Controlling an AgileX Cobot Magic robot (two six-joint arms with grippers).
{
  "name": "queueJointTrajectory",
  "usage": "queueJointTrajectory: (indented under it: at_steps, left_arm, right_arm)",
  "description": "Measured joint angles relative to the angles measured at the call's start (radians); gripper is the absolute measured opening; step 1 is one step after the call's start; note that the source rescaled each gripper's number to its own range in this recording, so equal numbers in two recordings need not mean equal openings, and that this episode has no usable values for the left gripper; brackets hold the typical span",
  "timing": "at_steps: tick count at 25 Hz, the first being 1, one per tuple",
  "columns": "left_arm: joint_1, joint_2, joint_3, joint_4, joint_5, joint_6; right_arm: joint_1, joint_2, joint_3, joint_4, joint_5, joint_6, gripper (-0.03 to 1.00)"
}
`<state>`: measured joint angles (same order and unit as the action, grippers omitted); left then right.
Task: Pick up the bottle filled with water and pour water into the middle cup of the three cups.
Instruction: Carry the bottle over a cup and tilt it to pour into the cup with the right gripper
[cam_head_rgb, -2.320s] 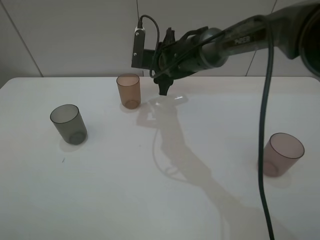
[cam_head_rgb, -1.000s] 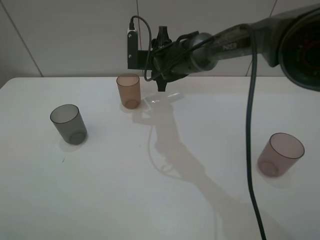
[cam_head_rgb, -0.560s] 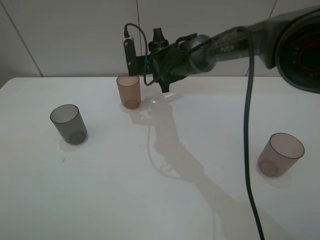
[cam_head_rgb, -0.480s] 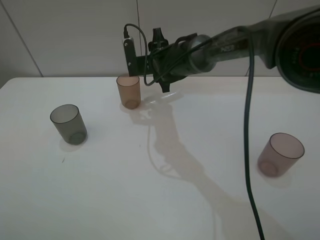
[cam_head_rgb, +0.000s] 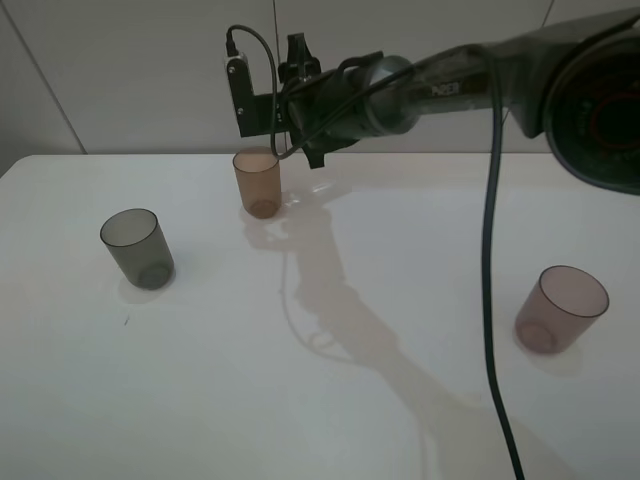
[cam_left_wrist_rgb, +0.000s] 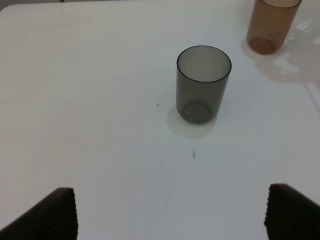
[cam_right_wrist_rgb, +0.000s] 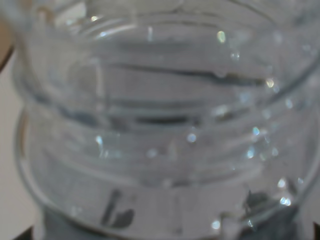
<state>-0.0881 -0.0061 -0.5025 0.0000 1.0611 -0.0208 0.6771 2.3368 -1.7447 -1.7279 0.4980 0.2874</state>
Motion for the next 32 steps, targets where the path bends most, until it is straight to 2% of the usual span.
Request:
queueJointTrajectory:
  at_steps: [7, 20, 25, 32]
  left_arm:
    - [0.0, 0.0, 0.0, 0.0, 0.0, 0.0]
    - [0.0, 0.0, 0.0, 0.0, 0.0, 0.0]
    - [0.0, 0.0, 0.0, 0.0, 0.0, 0.0]
    - [0.0, 0.0, 0.0, 0.0, 0.0, 0.0]
  right_arm:
    - [0.0, 0.01, -0.007, 0.0, -0.001, -0.086, 0.0]
    - [-0.002, 0.01, -0.008, 0.0, 0.0, -0.152, 0.0]
    - [-0.002, 0.01, -0.008, 0.0, 0.001, -0.238, 0.0]
    - [-0.002, 0.01, -0.008, 0.0, 0.005, -0.259, 0.0]
